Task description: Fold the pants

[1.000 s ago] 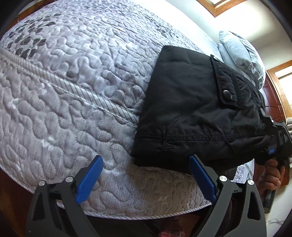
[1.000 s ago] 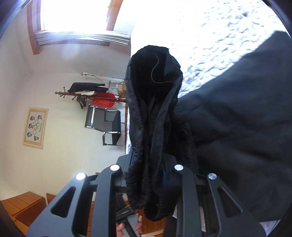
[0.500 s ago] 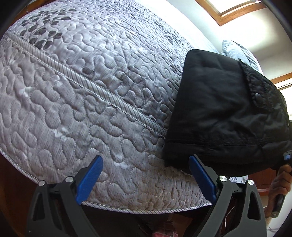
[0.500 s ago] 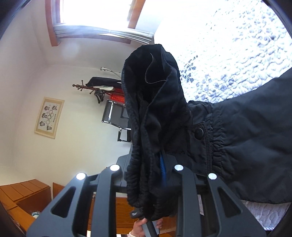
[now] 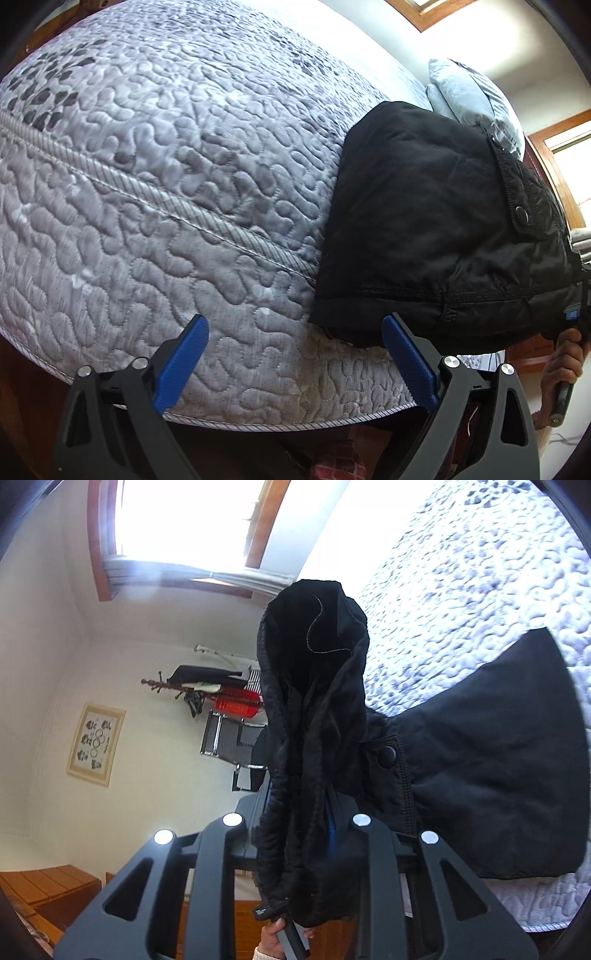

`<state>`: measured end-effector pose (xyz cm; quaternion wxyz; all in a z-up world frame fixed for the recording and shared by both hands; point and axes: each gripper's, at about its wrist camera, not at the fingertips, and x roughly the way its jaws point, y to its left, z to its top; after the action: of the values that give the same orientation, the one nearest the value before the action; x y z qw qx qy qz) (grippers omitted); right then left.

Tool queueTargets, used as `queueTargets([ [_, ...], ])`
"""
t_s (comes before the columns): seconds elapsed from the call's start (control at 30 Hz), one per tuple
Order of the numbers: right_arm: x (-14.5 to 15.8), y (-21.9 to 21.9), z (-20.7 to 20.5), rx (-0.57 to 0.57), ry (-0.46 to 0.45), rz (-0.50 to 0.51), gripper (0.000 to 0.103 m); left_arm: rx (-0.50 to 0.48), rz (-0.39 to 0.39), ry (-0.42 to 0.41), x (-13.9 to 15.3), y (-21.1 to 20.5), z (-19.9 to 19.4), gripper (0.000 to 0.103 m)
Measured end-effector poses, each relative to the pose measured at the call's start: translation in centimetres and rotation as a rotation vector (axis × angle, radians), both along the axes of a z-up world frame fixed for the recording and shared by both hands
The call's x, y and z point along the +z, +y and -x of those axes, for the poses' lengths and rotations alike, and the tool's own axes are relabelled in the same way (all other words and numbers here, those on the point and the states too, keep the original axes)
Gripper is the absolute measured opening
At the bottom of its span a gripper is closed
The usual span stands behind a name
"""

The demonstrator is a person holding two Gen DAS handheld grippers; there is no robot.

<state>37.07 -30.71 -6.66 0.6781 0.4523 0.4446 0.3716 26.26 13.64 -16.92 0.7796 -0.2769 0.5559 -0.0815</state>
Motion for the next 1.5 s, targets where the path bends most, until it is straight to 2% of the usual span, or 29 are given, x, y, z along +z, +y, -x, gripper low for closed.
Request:
queueTargets([
  [0.47,0.0,-3.1,0.8,-0.036,-0.004,0.014,0.022,-0.071,-0.032,-0.051,1.8,-3.3,-1.5,0.096],
  [0.87,-1.8,-3.9,0.9,-0.068,0.031,0.005,0.022,-0.113,-0.049,-0.052,2.1,-4.8,-1.7,0.096],
  [1.2,-6.0,-4.5,0.1,-0.095,0.111,0.022,0.022,-0.136,-0.054,-0.037,1.6,-5.7,-1.6,0.096],
  [1.37,-8.5,-3.7,-0.8,-0.094,0.163,0.077,0.022,-0.135,-0.054,-0.022,1.2,-5.9,-1.7,0.096],
  [1.5,-10.3,-3.8,-1.4,-0.105,0.190,0.080,0.022,-0.149,-0.060,-0.020,1.1,-6.4,-1.6,0.096],
])
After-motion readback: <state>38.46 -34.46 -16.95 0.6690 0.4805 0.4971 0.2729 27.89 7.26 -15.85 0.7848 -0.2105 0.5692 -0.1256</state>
